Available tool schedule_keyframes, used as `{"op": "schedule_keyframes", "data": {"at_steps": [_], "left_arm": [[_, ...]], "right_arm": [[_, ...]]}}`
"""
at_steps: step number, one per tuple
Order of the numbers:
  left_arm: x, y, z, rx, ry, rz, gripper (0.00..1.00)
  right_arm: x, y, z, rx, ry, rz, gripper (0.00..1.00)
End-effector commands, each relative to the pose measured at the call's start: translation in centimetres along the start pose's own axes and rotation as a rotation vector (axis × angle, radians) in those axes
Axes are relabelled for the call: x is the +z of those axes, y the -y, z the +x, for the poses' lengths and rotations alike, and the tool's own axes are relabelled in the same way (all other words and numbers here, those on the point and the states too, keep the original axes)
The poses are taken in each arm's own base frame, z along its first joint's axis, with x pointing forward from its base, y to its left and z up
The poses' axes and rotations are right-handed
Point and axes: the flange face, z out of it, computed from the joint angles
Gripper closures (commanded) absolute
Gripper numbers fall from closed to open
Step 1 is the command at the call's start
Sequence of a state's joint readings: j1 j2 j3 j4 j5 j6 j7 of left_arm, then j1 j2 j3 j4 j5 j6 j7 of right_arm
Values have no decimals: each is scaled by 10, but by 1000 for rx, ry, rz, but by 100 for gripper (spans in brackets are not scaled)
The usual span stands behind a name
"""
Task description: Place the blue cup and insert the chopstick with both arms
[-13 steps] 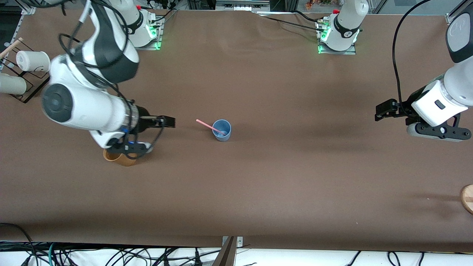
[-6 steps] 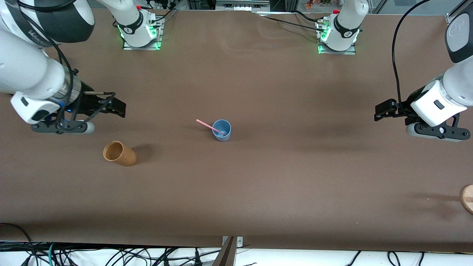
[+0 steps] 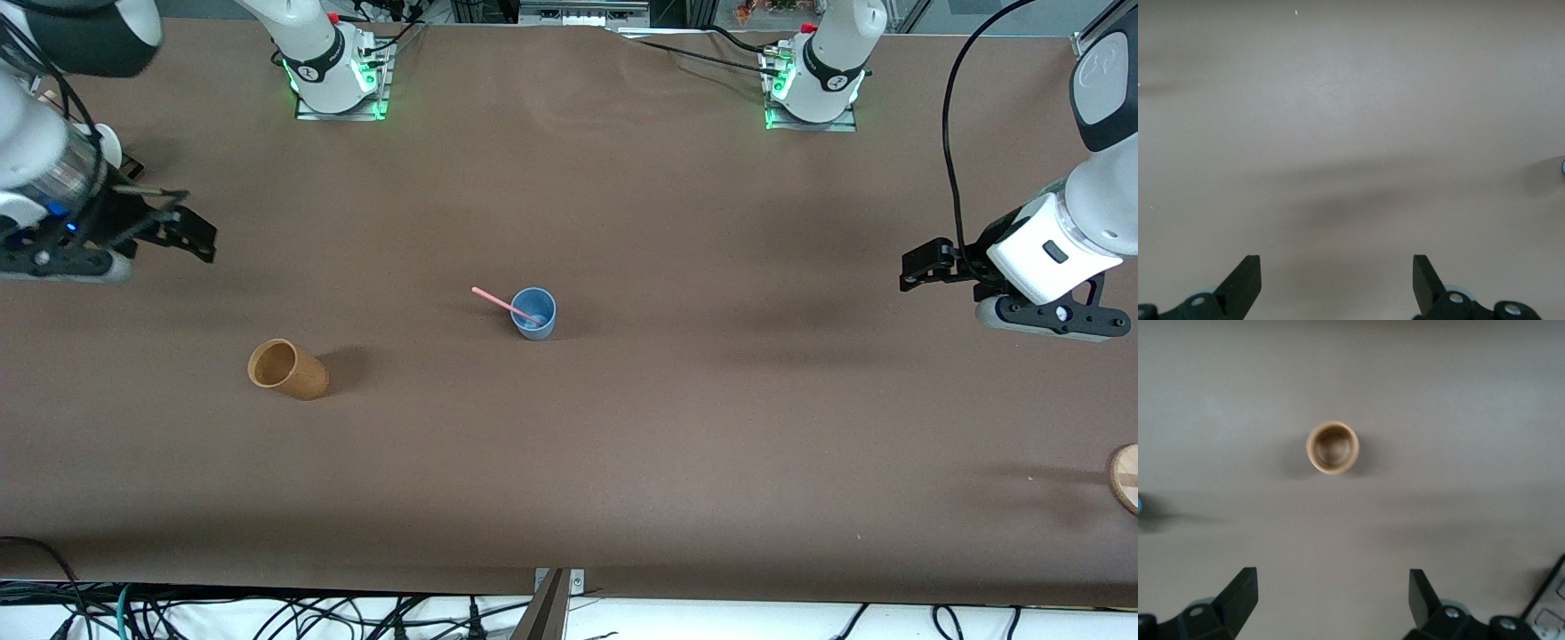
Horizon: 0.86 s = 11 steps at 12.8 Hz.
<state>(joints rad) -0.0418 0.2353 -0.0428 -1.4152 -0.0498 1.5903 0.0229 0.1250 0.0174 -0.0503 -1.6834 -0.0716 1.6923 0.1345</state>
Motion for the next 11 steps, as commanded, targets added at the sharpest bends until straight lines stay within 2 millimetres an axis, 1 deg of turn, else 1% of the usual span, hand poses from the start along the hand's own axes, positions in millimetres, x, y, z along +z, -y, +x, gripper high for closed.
{"op": "schedule_keyframes", "data": {"at_steps": [1, 2, 3, 4, 5, 7, 9, 11], "left_arm": [[-5, -4, 4, 11, -8, -19, 0], [-4, -10, 4, 20, -8, -17, 0], [-4, -10, 4, 19, -9, -17, 0], [-4, -10, 4, 19, -9, -17, 0], [-4, -10, 4, 19, -8, -17, 0], [-3, -9, 4, 17, -6, -18, 0], [-4, -9, 4, 17, -8, -16, 0], [1, -9, 7, 17, 0, -20, 0]], "right_arm": [[21, -22, -44, 8, -8, -4, 0], [27, -26, -45, 7, 3, -6, 0], [31, -42, -40, 19, 7, -1, 0], [29, -51, -41, 14, 12, 12, 0], [32, -51, -39, 7, 20, 11, 0], [31, -56, -34, 19, 16, 14, 0], [29, -54, -34, 16, 13, 13, 0], [29, -53, -34, 0, 13, 12, 0]]}}
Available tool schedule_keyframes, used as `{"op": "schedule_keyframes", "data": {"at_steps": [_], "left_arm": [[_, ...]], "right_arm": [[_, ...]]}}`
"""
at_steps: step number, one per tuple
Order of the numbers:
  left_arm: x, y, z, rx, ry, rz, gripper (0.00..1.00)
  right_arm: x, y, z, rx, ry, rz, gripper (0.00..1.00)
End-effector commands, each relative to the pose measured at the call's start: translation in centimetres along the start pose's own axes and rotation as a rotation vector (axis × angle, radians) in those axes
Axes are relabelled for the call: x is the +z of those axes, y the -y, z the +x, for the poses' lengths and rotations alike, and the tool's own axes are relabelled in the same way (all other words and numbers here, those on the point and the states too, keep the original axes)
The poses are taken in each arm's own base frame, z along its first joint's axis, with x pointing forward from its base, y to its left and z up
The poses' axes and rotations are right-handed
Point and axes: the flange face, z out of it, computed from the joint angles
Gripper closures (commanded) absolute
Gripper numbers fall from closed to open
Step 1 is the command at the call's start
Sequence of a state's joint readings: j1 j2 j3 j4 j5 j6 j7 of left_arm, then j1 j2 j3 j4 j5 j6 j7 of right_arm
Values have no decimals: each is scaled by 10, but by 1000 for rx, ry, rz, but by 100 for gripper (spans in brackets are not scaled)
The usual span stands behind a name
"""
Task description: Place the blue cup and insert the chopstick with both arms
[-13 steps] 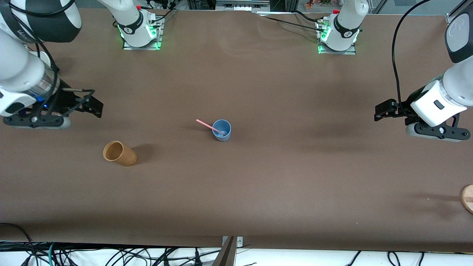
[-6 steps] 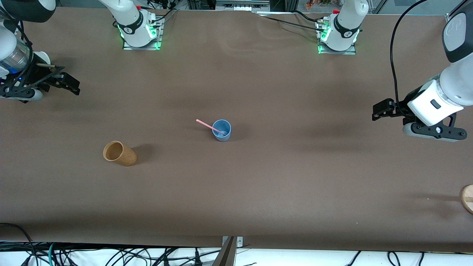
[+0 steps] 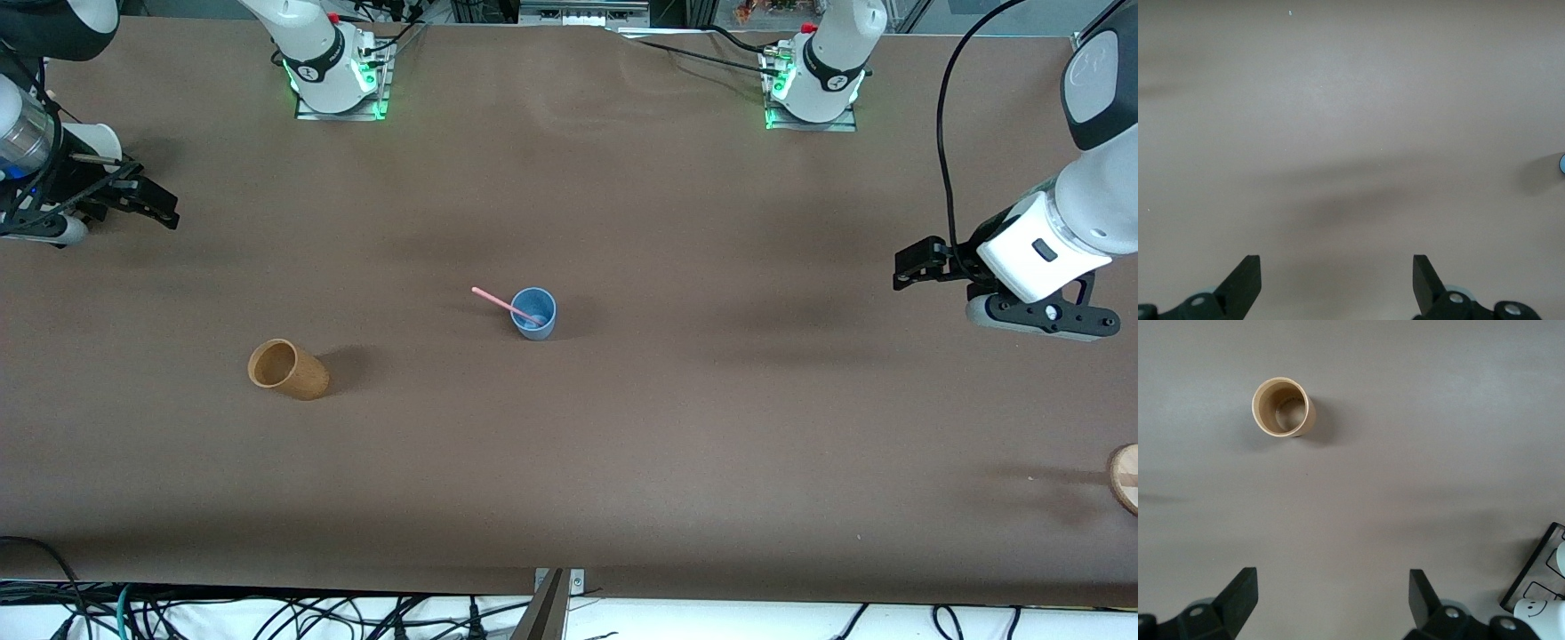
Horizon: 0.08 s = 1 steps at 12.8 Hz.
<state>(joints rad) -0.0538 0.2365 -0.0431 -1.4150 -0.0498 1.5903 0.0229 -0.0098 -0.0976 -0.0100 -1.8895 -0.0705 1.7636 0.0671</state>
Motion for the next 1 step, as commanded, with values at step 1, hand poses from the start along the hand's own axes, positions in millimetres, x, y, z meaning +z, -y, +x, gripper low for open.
{"op": "schedule_keyframes", "data": {"at_steps": [1], "left_arm": [[-2, -1, 7, 3, -8, -20, 0]], "right_arm": [[-4, 0, 0, -24, -12, 9, 0]]}}
